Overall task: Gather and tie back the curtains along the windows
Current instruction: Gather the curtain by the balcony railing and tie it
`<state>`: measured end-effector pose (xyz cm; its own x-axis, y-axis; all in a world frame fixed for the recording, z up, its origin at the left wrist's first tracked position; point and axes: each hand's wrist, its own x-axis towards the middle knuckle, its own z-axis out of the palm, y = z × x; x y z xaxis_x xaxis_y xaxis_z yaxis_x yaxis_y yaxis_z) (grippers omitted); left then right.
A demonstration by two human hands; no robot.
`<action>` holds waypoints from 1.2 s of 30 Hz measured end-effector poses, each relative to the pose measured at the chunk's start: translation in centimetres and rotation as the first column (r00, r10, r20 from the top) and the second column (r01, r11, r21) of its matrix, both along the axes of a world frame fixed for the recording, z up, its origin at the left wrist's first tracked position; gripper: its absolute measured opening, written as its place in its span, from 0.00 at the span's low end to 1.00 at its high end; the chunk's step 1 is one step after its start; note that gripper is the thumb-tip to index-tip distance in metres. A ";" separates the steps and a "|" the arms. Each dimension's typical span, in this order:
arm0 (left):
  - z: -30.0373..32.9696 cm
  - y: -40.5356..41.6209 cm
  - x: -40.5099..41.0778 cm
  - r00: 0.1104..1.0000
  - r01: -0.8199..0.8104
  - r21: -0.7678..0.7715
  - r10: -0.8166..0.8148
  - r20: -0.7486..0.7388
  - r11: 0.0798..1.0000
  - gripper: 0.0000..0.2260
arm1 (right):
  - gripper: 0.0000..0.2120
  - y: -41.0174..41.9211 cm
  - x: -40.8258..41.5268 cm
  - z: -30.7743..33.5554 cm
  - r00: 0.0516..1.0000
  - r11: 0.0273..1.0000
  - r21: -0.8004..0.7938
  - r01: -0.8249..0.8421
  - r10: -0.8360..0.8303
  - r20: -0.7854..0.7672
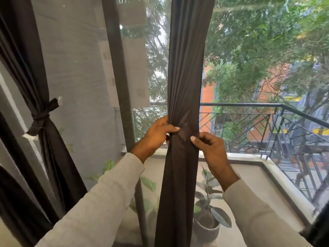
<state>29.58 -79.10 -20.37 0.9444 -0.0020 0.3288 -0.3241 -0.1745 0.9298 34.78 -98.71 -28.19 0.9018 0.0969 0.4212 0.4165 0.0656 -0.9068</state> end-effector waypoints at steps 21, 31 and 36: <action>-1.8 -2.2 -0.1 0.859 -0.436 0.274 0.305 0.411 0.857 0.11 | 0.19 -1.2 -1.6 -1.6 0.736 0.842 -0.420 0.339 0.041 0.676; 0.2 -2.3 -1.4 0.916 -0.354 0.422 0.219 0.336 0.835 0.13 | 0.21 -0.5 1.7 1.8 0.959 0.959 -0.056 -0.279 0.281 0.035; 0.2 -1.6 -1.6 0.856 -0.503 0.429 0.362 0.369 0.750 0.10 | 0.05 -0.8 0.0 2.4 0.971 0.976 -0.169 0.136 -0.097 0.218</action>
